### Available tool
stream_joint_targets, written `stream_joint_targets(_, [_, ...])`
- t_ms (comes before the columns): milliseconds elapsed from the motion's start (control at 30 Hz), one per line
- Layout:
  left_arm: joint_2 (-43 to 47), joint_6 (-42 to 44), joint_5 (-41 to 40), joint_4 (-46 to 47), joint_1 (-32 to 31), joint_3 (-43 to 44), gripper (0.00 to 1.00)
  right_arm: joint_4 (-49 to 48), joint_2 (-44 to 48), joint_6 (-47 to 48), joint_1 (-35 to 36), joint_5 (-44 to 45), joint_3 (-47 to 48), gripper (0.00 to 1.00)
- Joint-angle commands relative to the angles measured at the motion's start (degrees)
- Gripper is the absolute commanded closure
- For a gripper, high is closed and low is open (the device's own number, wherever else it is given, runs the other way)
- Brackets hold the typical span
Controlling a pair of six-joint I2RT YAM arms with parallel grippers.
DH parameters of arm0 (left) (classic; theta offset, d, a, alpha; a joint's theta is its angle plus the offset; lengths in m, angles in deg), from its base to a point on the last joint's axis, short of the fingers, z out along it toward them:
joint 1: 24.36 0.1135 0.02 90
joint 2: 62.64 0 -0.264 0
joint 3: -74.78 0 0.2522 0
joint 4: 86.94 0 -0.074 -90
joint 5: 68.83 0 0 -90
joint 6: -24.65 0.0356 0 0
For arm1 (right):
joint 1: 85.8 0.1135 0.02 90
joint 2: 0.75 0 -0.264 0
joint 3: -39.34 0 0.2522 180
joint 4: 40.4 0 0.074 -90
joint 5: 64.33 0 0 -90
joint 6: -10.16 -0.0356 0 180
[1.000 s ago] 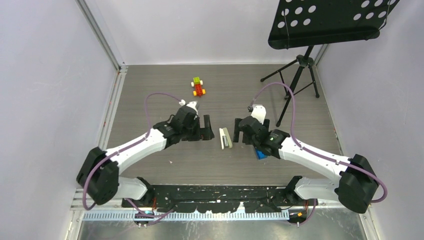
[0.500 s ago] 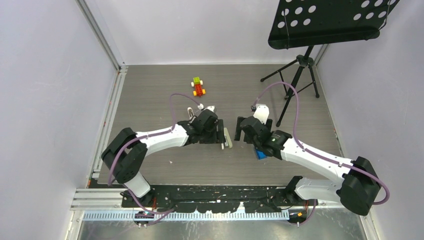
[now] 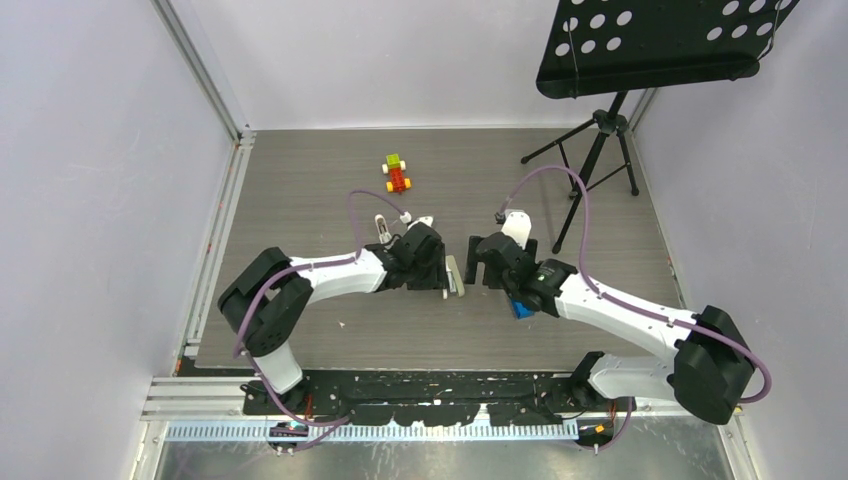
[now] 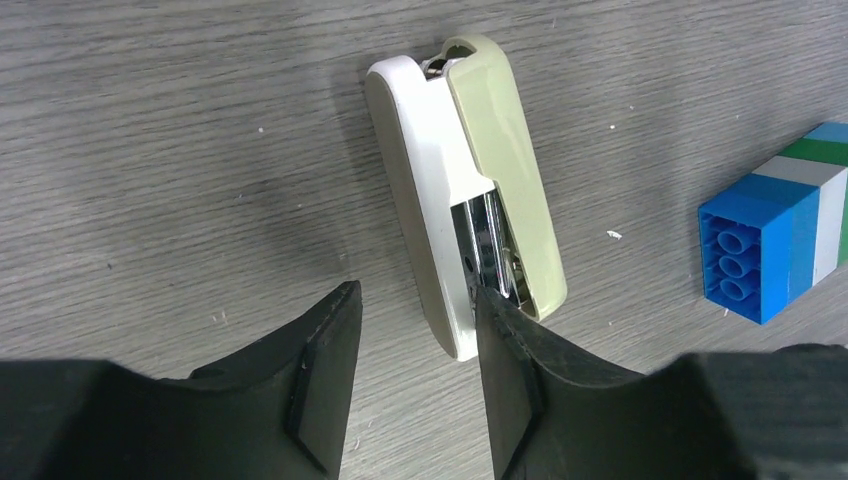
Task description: Load the staples into the stapler
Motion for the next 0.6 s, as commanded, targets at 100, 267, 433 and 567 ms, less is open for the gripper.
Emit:
stream_joint_targets(100, [-0.7, -1.2, -0.5, 4.9, -0.2, -0.9, 0.59, -5.4, -1.9, 1.0, -0.1, -3.6, -0.5, 0.02])
stream_joint_targets(267, [0.4, -1.6, -1.1, 6.7, -0.2, -3.4, 0.72, -7.0, -2.6, 0.6, -0.1, -5.6, -1.3, 0.02])
stream_joint_targets(433, [1.7, -1.9, -1.2, 8.3, -0.2, -5.2, 0.87, -8.7, -2.7, 0.4, -0.1, -7.5, -1.9, 0.02])
stream_joint_targets(567, [3.0, -1.9, -1.2, 9.2, -0.1, -6.4, 1.00, -10.0, -2.2, 0.1, -0.2, -8.6, -2.7, 0.02])
